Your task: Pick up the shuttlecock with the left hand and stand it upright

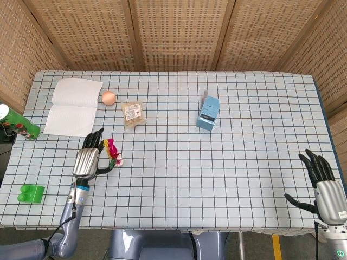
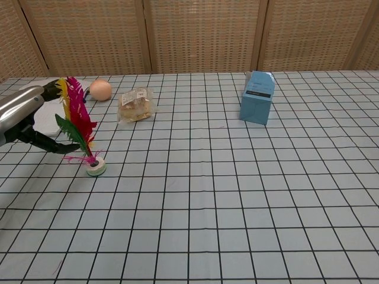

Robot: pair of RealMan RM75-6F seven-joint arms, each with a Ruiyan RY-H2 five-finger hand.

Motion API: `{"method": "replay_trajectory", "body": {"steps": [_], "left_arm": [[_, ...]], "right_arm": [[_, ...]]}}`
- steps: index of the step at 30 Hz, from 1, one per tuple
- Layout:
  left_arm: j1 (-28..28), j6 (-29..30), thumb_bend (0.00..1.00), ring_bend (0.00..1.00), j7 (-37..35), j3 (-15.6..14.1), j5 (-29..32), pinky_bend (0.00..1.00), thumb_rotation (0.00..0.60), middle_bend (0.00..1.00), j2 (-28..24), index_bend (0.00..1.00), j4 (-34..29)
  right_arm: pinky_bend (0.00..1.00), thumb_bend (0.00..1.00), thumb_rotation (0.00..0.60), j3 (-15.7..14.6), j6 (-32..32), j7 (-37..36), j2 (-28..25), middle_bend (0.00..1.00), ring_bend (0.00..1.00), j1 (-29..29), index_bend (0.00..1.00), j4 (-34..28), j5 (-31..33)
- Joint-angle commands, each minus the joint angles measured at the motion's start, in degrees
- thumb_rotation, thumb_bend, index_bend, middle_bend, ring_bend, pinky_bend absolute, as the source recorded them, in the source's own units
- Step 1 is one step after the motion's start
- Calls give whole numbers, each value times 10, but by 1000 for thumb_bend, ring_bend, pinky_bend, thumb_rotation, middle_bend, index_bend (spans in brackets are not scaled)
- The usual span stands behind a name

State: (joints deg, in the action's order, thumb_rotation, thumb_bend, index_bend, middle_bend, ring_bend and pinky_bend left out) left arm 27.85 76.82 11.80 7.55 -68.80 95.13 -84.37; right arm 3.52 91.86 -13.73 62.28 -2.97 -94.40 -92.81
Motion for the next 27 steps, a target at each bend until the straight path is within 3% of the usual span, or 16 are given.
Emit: {"method": "replay_trajectory", "body": {"steps": [1, 12, 19, 27], "left_arm": [[-12, 10, 184, 0, -18, 1, -18, 0, 600, 0, -22, 166, -27], [-64, 93, 193, 0, -28, -26, -103, 0, 600, 0, -99, 136, -102], [-127, 178, 220, 0, 83, -66, -147, 0, 600, 0, -155, 84, -99], [-190, 181, 230, 0, 168, -120, -109, 0, 600, 0, -225, 49, -153]], "right_arm": [[1, 76, 600, 0, 1, 0, 0, 0, 0, 0, 49, 0, -1], [0, 75, 600, 0, 6, 9, -1, 0, 0, 2, 49, -3, -2], [0, 76, 600, -1, 15, 34, -3, 0, 0, 5, 47, -9, -13], [0, 76, 600, -6, 6, 79, -9, 0, 0, 9, 46, -26, -7]]}}
